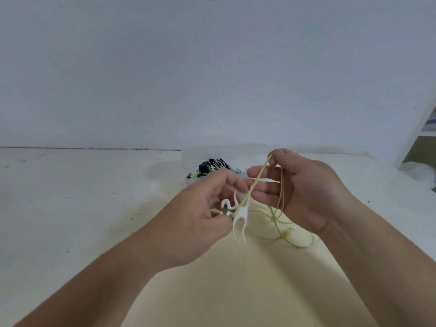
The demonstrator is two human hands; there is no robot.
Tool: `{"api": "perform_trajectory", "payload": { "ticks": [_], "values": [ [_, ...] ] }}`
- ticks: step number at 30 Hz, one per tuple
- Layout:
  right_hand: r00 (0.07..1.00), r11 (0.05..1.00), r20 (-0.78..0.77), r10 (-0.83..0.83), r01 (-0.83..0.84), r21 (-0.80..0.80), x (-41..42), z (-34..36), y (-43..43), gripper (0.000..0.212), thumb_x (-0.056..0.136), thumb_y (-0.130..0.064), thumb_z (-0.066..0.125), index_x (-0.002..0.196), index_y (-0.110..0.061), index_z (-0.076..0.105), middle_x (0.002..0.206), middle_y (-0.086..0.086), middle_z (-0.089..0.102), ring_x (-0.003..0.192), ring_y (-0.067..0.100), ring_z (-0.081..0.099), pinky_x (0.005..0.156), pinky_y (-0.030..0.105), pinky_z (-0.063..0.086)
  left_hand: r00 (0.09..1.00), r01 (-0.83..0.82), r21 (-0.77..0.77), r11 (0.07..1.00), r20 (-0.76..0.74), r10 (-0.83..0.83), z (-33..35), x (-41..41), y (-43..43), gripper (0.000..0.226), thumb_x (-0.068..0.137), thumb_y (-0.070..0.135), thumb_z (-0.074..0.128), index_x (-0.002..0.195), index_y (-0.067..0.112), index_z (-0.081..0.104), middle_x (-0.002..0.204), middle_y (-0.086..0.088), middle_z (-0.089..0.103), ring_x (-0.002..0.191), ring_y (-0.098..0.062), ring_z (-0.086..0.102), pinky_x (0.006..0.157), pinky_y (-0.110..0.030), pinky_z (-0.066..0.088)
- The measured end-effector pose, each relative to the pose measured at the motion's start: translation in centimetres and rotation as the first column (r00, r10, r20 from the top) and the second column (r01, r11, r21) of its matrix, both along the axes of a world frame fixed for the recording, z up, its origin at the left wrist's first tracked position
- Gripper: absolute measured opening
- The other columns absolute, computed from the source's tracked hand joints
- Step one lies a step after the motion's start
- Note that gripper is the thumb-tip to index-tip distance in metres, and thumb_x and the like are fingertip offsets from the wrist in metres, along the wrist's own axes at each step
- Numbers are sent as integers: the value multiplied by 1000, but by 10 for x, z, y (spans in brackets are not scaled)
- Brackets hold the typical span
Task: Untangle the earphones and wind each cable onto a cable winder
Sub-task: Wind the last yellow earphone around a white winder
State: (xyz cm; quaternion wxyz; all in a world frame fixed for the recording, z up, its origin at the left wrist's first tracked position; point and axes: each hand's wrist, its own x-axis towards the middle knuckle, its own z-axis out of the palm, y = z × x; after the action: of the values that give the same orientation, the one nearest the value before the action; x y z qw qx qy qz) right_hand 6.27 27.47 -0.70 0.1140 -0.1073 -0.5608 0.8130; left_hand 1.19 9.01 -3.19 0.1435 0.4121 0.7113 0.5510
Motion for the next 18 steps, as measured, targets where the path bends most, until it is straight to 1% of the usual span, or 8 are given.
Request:
{"api": "perform_trajectory", "payload": {
  "ticks": [2,4,5,8,11,13,16,18],
  "values": [
    [1000,1000,-3,-4,4,-5,0,1,0,30,105,-23,41,80,-11,51,76,18,72,71,35,73,51,32,57,1000,-19,28,999,9,18,0,0,2,48,73,3,53,111,32,56,96,-5,64,84,-31,58,62,-37,43],
    [1000,1000,-3,-7,7,-14,1,2,0,31,106,-24,41,80,-11,52,75,17,71,71,35,73,49,31,57,999,-42,49,998,16,41,-2,1,4,47,72,5,54,111,31,52,92,-1,67,78,-16,59,60,-26,42],
    [1000,1000,-1,-10,10,-16,2,2,0,31,106,-23,41,80,-10,52,74,17,70,71,34,73,48,31,56,998,-55,53,997,16,54,-3,0,5,47,71,6,55,111,31,51,91,2,69,77,-13,61,60,-23,42],
    [1000,1000,0,-19,19,-22,1,3,1,31,105,-23,43,79,-10,53,73,16,70,67,33,73,47,30,55,994,-102,47,994,-34,104,-5,0,5,42,70,12,59,105,33,51,91,6,73,80,-10,66,64,-23,46],
    [1000,1000,-12,-20,20,-18,1,3,1,30,105,-23,43,81,-9,54,71,16,69,65,32,73,45,30,55,973,-139,60,988,-179,148,-3,1,3,24,69,14,64,87,29,62,84,9,72,83,-9,68,77,-21,52],
    [999,1000,-33,-23,23,-7,1,3,3,30,105,-22,43,80,-8,54,72,15,68,67,33,73,46,31,55,955,-178,54,983,-232,186,-3,0,2,17,68,17,67,81,27,65,81,10,70,82,-8,68,72,-19,51],
    [996,997,-68,-57,60,44,-1,2,7,31,103,-21,47,76,-10,56,73,11,64,69,28,70,51,31,55,938,-207,25,978,-279,206,-3,-1,0,14,70,18,70,81,26,67,83,11,72,85,-6,68,64,-17,47],
    [994,989,-70,-87,94,115,-3,0,9,31,102,-21,50,73,-12,56,70,7,59,60,22,59,49,29,48,941,-199,19,980,-277,196,-2,0,-1,19,74,9,74,78,26,69,84,12,72,73,6,65,59,-10,42]
  ]
}}
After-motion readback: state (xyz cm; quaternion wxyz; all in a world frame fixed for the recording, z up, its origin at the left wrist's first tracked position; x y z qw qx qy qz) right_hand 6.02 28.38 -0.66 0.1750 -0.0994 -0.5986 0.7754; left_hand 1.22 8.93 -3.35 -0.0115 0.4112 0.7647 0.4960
